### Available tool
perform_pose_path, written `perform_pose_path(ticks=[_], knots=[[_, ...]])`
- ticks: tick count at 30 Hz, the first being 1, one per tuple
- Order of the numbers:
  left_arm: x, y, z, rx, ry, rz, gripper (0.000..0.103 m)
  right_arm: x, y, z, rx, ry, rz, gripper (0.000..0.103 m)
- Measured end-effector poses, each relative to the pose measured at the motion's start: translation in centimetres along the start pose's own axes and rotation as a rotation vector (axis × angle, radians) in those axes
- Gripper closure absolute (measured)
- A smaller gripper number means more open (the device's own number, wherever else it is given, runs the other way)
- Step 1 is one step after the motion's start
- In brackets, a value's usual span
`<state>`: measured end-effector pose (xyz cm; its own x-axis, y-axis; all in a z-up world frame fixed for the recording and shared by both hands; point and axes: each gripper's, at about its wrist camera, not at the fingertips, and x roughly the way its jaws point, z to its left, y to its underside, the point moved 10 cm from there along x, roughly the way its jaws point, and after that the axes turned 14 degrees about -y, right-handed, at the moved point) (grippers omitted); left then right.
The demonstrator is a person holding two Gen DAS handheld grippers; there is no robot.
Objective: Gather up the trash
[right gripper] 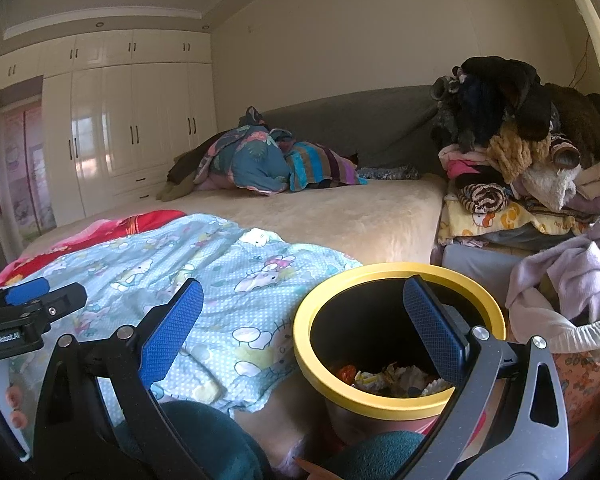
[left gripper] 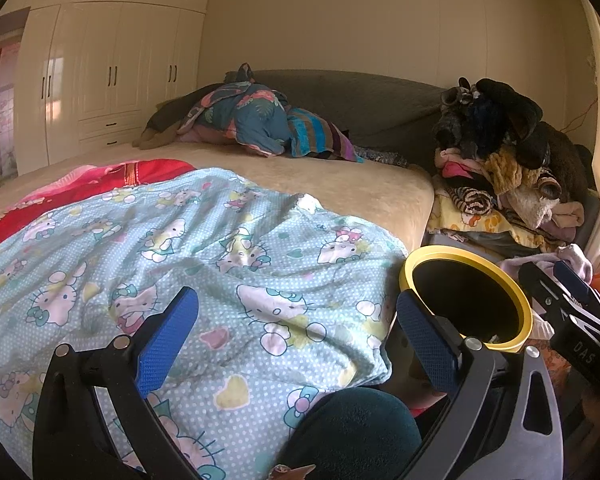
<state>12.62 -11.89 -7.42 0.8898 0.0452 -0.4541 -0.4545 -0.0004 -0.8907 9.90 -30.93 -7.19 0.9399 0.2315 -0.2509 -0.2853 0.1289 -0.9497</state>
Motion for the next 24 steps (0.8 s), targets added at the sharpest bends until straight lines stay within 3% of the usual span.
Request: perform_pose_path(ticks=[24], knots=[[0.09,0.09,0.07,0.001,-0.002,-0.001,0.006,-0.07,-0.07,-0.16,0.002,0.0,-0.004,0.011]])
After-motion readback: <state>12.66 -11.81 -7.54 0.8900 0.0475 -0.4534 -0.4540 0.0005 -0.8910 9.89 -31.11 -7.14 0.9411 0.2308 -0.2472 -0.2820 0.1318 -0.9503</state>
